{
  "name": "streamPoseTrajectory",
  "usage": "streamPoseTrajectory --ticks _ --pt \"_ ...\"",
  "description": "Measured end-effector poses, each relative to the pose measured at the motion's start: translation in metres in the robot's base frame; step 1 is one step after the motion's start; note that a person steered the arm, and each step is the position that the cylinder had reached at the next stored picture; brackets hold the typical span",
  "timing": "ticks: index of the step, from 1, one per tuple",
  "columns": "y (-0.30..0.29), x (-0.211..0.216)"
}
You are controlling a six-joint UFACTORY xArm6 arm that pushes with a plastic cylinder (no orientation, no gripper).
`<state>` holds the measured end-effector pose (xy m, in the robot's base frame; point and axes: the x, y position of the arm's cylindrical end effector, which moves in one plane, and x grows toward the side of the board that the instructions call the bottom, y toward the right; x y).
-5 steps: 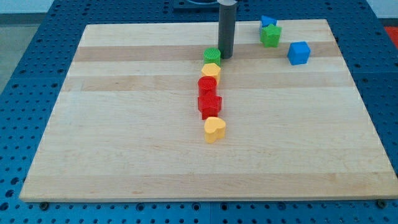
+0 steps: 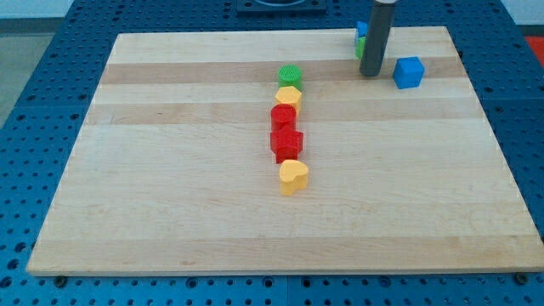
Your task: Place the green star above the green circle
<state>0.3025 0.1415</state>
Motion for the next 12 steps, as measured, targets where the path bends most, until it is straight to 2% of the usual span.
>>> streamPoseTrajectory --ticks 2,5,7,8,10,11,12 --pt "0.002 0.033" --pt "-0.007 0.031" --pt "0.023 -0.003" --pt "0.064 -0.003" --pt "0.068 -0.009" --pt "0.053 -0.035" --pt "0.052 -0.035"
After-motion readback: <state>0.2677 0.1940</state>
